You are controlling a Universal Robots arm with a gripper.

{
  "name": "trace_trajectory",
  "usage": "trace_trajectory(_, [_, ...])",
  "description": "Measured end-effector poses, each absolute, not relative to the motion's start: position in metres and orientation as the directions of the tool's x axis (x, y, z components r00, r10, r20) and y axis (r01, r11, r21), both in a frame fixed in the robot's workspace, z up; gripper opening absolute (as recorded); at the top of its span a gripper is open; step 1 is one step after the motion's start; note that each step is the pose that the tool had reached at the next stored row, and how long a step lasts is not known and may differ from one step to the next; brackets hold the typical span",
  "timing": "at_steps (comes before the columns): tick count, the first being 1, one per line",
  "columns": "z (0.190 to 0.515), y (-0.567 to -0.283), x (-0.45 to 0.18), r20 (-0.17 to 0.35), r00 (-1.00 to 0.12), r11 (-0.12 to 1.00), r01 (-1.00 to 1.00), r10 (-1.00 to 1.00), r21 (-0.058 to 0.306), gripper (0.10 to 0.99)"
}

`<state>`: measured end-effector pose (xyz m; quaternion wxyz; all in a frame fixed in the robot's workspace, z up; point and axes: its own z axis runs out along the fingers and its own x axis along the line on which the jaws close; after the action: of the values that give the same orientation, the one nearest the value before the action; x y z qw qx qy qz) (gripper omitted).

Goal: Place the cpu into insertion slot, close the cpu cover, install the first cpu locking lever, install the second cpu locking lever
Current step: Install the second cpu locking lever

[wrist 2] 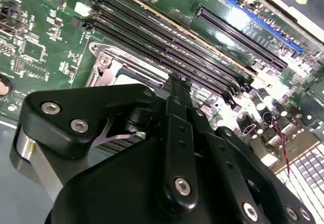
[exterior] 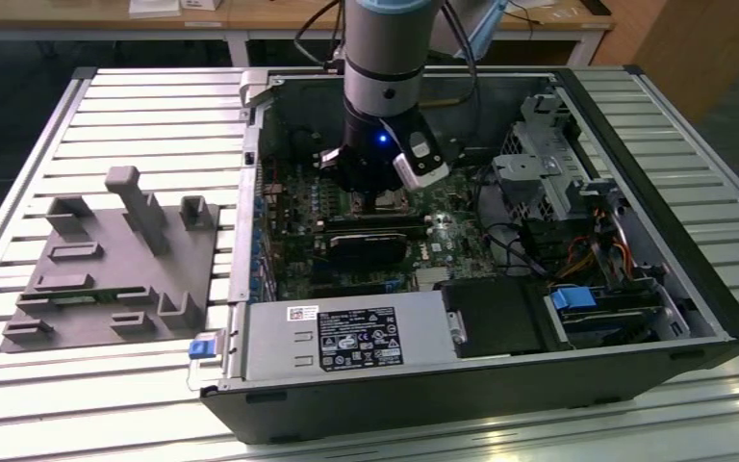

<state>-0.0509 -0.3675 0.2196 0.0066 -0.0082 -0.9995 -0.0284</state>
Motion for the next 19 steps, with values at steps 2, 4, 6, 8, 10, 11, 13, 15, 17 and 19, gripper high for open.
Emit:
trace_trajectory(2, [0.217, -0.368, -0.051, 0.014, -1.0, 0.998, 0.017, 0.016, 0.06, 0.118])
trace_trajectory(4, [0.217, -0.37, -0.051, 0.014, -1.0, 0.997, 0.017, 0.016, 0.076, 0.118])
trace_trajectory(6, [0.217, -0.373, -0.052, 0.014, -1.0, 0.996, 0.017, 0.016, 0.087, 0.118])
trace_trajectory(8, [0.217, -0.376, -0.053, 0.014, -1.0, 0.996, 0.017, 0.016, 0.089, 0.118])
trace_trajectory(10, [0.217, -0.378, -0.054, 0.014, -1.0, 0.996, 0.017, 0.016, 0.091, 0.118])
trace_trajectory(11, [0.217, -0.379, -0.055, 0.014, -1.0, 0.996, 0.017, 0.016, 0.092, 0.118])
trace_trajectory(13, [0.217, -0.379, -0.058, 0.014, -1.0, 0.995, 0.017, 0.015, 0.096, 0.118])
trace_trajectory(15, [0.216, -0.379, -0.06, 0.014, -1.0, 0.995, 0.017, 0.015, 0.097, 0.118])
trace_trajectory(17, [0.214, -0.379, -0.061, 0.014, -1.0, 0.995, 0.017, 0.015, 0.098, 0.118])
trace_trajectory(19, [0.211, -0.379, -0.062, 0.014, -1.0, 0.995, 0.017, 0.015, 0.097, 0.118])
